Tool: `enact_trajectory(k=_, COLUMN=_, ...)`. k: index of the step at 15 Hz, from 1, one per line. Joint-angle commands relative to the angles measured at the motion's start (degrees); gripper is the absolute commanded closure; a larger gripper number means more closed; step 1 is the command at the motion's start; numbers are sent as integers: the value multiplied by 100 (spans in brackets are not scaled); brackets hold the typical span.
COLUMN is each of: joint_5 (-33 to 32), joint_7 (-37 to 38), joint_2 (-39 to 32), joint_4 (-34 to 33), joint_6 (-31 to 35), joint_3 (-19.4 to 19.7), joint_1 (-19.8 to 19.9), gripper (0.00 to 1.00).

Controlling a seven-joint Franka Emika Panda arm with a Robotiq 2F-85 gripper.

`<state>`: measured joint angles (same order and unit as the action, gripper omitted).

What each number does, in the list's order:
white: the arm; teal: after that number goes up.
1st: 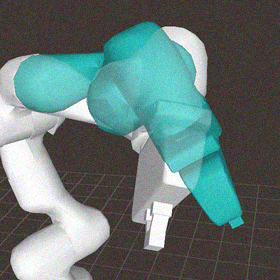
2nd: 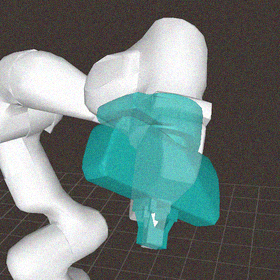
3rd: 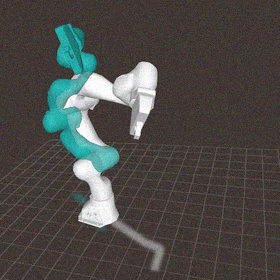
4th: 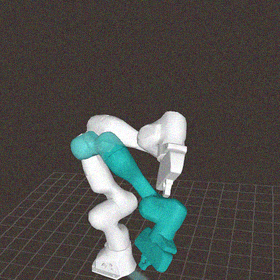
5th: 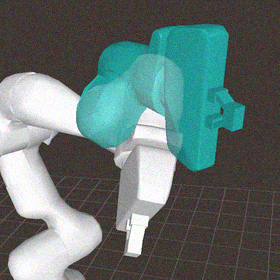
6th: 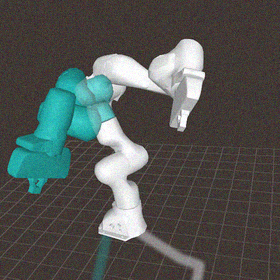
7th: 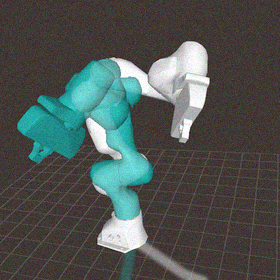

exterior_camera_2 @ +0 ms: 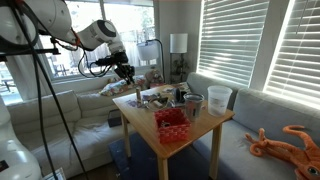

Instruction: Put one block upright

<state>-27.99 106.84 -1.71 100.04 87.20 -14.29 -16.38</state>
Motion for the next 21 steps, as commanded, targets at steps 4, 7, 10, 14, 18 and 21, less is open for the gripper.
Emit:
enact_trajectory(k=4, joint_5=-929, joint_7=-228, joint_2=-136, joint_4=-101, joint_6=-102, joint_3=-211, joint_1=-212, gripper=93)
enact_trajectory(k=7, joint_5=-1494, joint_7=-405, joint_2=-64, joint_4=15, joint_6=-104, joint_3=-460, joint_1=-456, gripper=93)
enact_trajectory(k=10, joint_5=-2095, joint_7=-571, joint_2=17, joint_4=227, joint_6=63, joint_3=-654, joint_1=-647, gripper=93)
enact_trajectory(k=14, joint_5=-3055, joint_7=-573, joint_2=61, joint_4=521, joint_6=131, joint_3=-844, joint_1=-826, gripper=93)
enact_trajectory(k=18, joint_5=-3983, joint_7=-531, joint_2=118, joint_4=1125, joint_6=396, joint_3=-952, joint_1=-893, gripper=93)
enact_trajectory(k=21, joint_5=-4613, joint_7=-386, joint_2=378, joint_4=1766, joint_6=892, joint_3=-987, joint_1=-873, gripper=93)
